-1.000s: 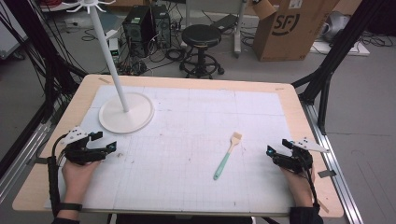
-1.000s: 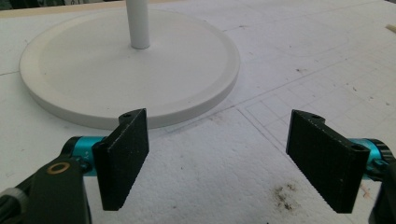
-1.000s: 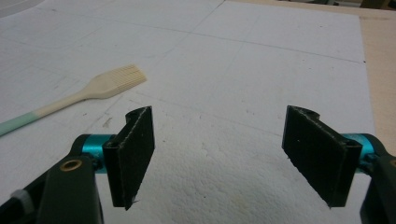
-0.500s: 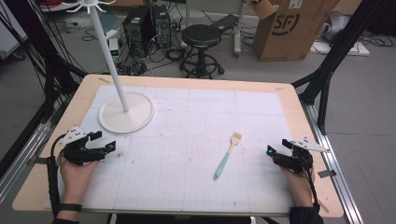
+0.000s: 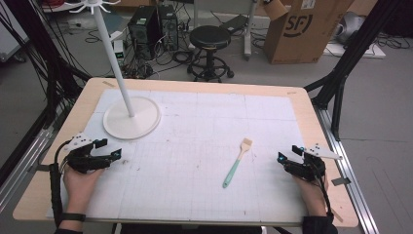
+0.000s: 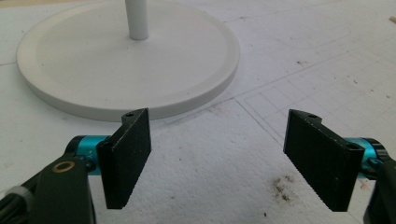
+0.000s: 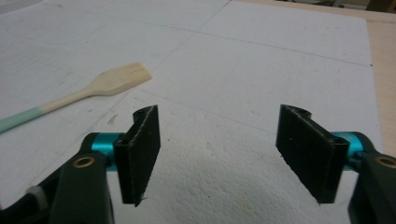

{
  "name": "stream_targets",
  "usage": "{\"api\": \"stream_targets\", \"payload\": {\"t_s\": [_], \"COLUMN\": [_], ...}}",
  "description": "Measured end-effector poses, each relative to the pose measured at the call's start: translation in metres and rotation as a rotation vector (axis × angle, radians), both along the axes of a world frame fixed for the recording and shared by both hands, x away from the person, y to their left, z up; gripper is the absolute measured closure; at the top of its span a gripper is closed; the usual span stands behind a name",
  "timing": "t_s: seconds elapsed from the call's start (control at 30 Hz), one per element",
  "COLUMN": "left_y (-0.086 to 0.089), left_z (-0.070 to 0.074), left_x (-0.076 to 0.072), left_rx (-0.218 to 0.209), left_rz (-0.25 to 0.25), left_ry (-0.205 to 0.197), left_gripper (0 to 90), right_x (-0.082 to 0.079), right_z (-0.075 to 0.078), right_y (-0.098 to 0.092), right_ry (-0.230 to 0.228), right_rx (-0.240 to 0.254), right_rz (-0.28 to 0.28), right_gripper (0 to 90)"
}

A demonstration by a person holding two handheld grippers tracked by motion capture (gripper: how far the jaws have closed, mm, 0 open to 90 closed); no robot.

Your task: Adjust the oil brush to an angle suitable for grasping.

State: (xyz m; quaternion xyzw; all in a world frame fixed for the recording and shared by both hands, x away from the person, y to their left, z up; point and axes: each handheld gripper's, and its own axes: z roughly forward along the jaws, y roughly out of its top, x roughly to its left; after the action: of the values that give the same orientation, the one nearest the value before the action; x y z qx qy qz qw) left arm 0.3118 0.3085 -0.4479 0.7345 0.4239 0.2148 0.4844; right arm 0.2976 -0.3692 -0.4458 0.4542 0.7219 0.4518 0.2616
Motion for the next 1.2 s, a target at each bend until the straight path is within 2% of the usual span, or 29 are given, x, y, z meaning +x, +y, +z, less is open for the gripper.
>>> {"api": "stream_targets", "payload": {"t_s": [0.1,0.3,0.47,0.63,0.7,0.8,0.97,1.2], "left_y": [0.0,0.001,0.002,0.002,0.002,0.001,0.001,0.001], "left_z": [0.0,-0.001,-0.001,-0.001,-0.001,-0.001,-0.001,-0.001], "left_x": [0.0,0.001,0.002,0.002,0.002,0.002,0.002,0.002], "left_rx": [-0.003,-0.011,-0.018,-0.009,-0.007,-0.007,-0.008,-0.005], "left_rz": [-0.003,0.005,0.018,0.018,0.017,0.017,0.018,0.017], "left_ry": [0.0,0.013,0.022,0.021,0.021,0.021,0.02,0.02], "left_gripper": [25.8,25.3,23.8,24.0,24.0,24.1,24.1,24.2], "right_x": [-0.002,-0.004,-0.006,-0.006,-0.006,-0.007,-0.006,-0.006], "right_z": [0.002,0.009,0.007,0.007,0.007,0.007,0.004,0.003], "right_y": [0.004,0.018,0.039,0.056,0.059,0.071,0.084,0.097], "right_ry": [-0.007,0.008,0.044,0.065,0.065,0.087,0.105,0.122], "right_rx": [-0.003,-0.023,-0.089,-0.09,-0.095,-0.108,-0.141,-0.164], "right_rz": [0.052,0.199,0.322,0.406,0.425,0.491,0.557,0.608], "right_gripper": [46.1,56.7,70.1,81.3,82.5,87.2,89.9,89.9]}}
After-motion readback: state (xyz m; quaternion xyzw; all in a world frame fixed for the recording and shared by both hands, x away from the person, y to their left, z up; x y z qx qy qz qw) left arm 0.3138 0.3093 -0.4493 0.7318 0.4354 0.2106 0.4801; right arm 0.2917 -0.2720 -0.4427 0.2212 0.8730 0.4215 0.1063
